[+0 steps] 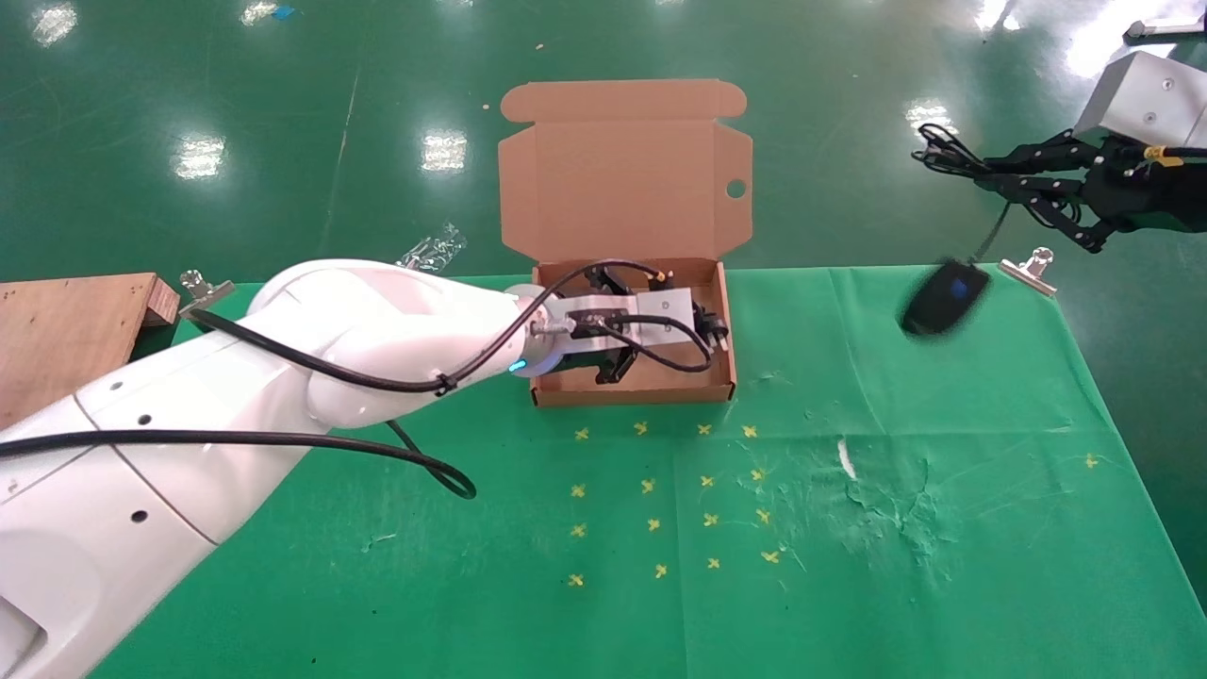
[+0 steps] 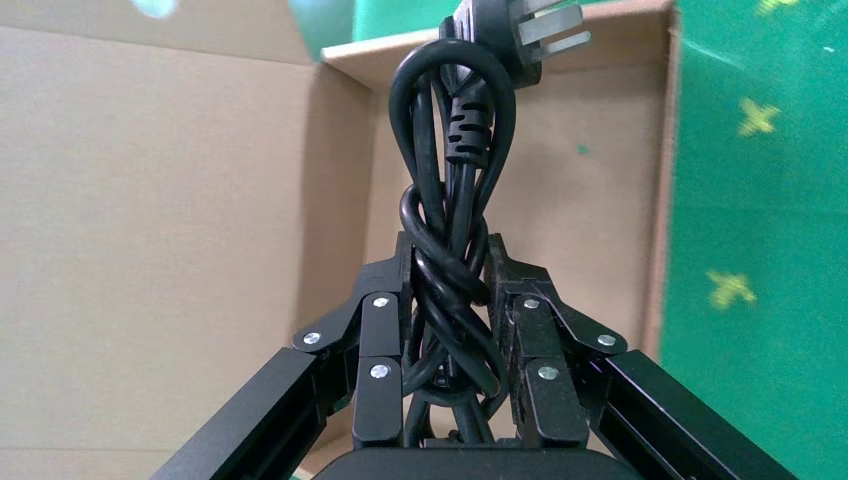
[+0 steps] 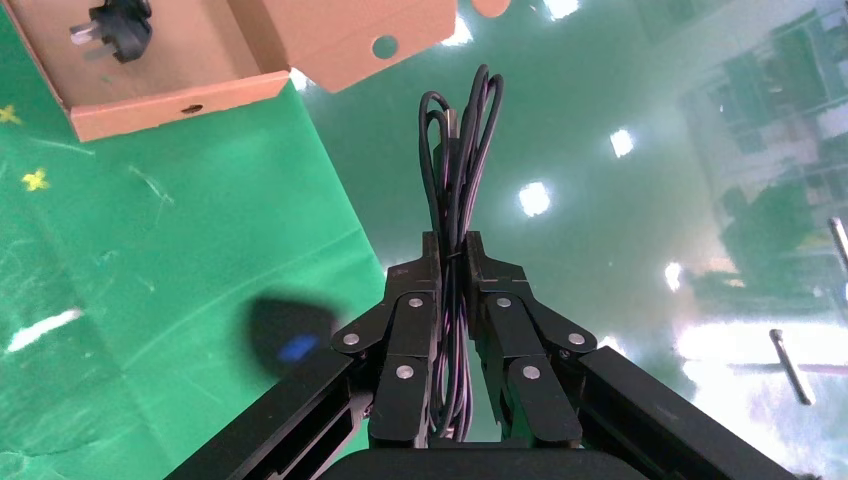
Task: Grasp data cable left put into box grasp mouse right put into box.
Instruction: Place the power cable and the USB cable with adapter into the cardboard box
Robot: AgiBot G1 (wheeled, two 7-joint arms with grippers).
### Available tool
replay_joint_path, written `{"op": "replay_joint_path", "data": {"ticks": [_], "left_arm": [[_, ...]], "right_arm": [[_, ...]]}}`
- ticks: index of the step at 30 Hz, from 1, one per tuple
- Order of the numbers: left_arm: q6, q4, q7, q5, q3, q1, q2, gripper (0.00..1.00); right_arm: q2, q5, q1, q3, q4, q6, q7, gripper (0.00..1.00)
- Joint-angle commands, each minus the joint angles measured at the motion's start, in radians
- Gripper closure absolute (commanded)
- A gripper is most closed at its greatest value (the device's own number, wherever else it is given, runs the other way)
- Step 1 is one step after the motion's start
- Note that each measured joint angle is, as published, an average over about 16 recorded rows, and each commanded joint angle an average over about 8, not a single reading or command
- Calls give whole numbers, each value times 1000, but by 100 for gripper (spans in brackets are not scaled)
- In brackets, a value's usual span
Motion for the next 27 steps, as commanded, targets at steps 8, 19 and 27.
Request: {"op": "replay_joint_path", "data": {"ticks": [8, 19, 27], "left_arm": [[-44, 25, -96, -43, 112, -51, -7, 0], [-30, 139, -149, -169, 42, -170, -181, 0], [-68, 272, -141, -129, 18, -247, -294, 0]], "right_arm": [[4, 19, -20, 5, 55, -1, 20, 100], [-78, 71, -40, -4, 91, -10, 25, 100], [-226, 99, -18, -24, 22, 2, -37, 100]]}}
